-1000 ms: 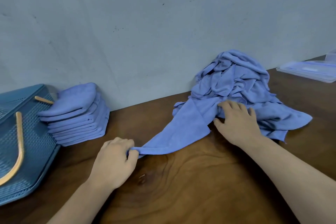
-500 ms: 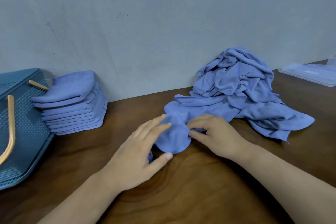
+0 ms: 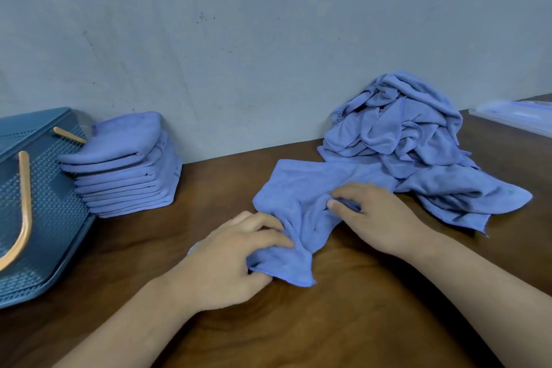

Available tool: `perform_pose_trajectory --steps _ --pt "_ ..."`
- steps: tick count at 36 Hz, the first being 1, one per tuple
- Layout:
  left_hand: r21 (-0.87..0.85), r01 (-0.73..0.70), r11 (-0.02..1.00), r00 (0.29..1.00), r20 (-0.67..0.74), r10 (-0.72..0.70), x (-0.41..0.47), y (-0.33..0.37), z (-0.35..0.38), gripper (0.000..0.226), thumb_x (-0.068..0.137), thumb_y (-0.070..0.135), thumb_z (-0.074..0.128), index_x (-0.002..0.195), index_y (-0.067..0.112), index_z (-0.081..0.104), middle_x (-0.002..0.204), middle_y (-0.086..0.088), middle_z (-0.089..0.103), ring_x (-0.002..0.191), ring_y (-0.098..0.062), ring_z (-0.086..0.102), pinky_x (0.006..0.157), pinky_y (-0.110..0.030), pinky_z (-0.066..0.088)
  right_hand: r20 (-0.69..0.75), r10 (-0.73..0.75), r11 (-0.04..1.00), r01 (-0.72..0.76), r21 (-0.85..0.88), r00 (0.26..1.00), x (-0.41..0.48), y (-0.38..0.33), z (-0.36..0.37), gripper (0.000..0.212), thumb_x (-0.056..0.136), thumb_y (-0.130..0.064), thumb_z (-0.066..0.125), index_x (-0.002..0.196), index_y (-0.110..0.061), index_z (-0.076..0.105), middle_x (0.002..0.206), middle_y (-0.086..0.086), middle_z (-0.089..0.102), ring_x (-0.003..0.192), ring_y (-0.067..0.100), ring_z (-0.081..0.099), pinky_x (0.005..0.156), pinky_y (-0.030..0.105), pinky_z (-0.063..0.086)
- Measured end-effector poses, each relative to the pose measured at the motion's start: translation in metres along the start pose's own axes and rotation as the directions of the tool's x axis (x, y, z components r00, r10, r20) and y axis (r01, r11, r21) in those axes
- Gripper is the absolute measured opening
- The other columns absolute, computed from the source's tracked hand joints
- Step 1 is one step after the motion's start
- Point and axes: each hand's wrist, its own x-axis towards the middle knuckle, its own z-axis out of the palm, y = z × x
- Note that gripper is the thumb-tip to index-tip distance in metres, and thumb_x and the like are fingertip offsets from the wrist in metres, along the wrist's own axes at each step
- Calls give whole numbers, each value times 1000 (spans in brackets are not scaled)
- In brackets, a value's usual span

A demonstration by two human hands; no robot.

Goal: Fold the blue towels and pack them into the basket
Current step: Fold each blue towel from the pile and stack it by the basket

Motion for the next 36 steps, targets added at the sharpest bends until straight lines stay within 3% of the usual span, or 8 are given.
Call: perform_pose_trajectory --steps 4,7,11,15,19,22,31,36 --pt "-432 -20 901 985 146 92 2 15 -19 35 94 40 74 127 26 74 124 5 66 110 -16 66 94 -35 51 103 -68 981 48 186 992 -2 -9 -2 46 107 -54 49 106 -18 78 118 -14 74 114 1 65 103 36 51" --pt "-718 87 691 995 24 -101 3 12 -21 33 101 39 57 117 16 74 106 -12 75 79 -26 68 63 -38 50 261 -112 931 10 365 959 -9 -23 -6 30 108 -42 55 94 -49 81 131 -33 66 129 -18 51 114 19 37" --pt "-337 141 931 928 -281 -243 6 -9 -3 12 107 30 61 103 28 72 101 7 72 85 -14 65 76 -36 51 393 -253 885 48 462 884 -11 -29 -3 54 108 -27 60 54 -23 53 132 -12 73 139 -6 51 130 36 17" --pt "-73 180 981 981 -61 -184 4 -29 9 29 107 51 54 133 41 63 135 30 59 131 2 50 111 -29 41 411 -334 805 29 593 849 -20 -42 -8 59 110 -18 56 56 -38 70 127 -2 76 136 10 60 127 36 26" --pt "73 254 964 965 51 -258 1 -39 11 61 100 75 33 155 49 40 166 29 31 155 6 21 127 -36 27 199 -226 845 90 527 954 -16 -33 -3 53 107 -34 61 56 -22 67 83 -8 75 84 13 71 89 46 54" --pt "148 385 911 912 93 -400 -1 -51 4 64 99 74 28 159 54 28 171 30 14 160 0 5 130 -41 16 70 -171 921 134 366 983 -6 -18 -1 60 103 -30 69 58 -7 36 62 10 50 60 25 51 65 42 42" --pt "120 562 818 825 -4 -566 -10 -94 -2 51 112 49 29 163 50 24 174 22 12 161 -3 0 132 -47 8 76 -134 978 119 174 988 -2 -3 -1 16 87 -32 83 85 -33 68 111 -20 71 118 -7 61 102 32 50" --pt "47 537 842 834 -178 -522 -13 -100 0 43 109 42 46 153 43 46 161 17 44 156 -11 30 126 -49 28 221 -137 990 124 69 966 -6 0 -7 38 93 -50 72 129 -52 63 148 -34 50 139 -15 40 118 22 34"
